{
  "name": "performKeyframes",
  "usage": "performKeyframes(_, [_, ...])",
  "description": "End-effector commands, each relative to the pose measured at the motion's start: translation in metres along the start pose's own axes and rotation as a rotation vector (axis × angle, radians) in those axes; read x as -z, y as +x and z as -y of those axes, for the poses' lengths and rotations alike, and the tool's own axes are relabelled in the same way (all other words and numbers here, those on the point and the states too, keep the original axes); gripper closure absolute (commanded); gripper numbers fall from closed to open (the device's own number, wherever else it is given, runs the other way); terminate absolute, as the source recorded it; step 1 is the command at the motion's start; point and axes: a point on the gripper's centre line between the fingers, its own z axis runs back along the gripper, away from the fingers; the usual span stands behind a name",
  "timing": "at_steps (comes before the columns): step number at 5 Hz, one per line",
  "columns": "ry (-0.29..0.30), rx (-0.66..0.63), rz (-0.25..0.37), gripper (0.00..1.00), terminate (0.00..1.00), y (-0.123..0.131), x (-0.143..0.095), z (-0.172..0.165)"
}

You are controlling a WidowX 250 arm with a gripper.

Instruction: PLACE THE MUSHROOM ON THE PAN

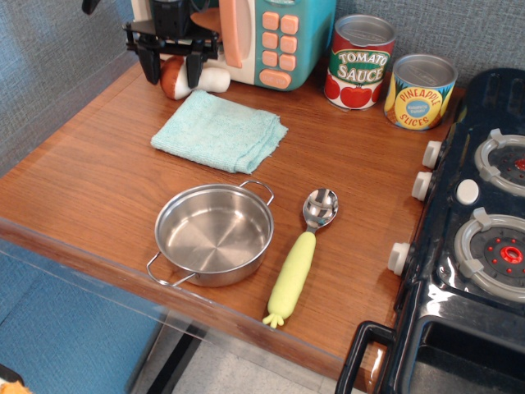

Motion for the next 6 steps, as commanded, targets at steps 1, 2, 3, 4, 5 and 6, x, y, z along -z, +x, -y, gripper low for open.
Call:
performKeyframes(1, [-0.033, -0.010, 0.112, 1.00, 0.00, 0.007, -0.044, -0.009])
performKeyframes(2, [-0.011, -0.018, 0.213, 1.00, 0.00, 0.001, -0.085, -0.011])
performKeyframes(3, [-0.011, -0.005, 0.269, 1.00, 0.00, -0.023, -0.110, -0.010])
performKeyframes(4, [-0.047, 0.052, 0.284, 1.00, 0.00, -0.061, -0.122, 0.003])
performKeyframes(5, [-0.086, 0.156, 0.255, 1.00, 0.00, -0.114, -0.128, 0.026])
performKeyframes(6, [-0.115, 0.224, 0.213, 1.00, 0.00, -0.146, -0.128, 0.040])
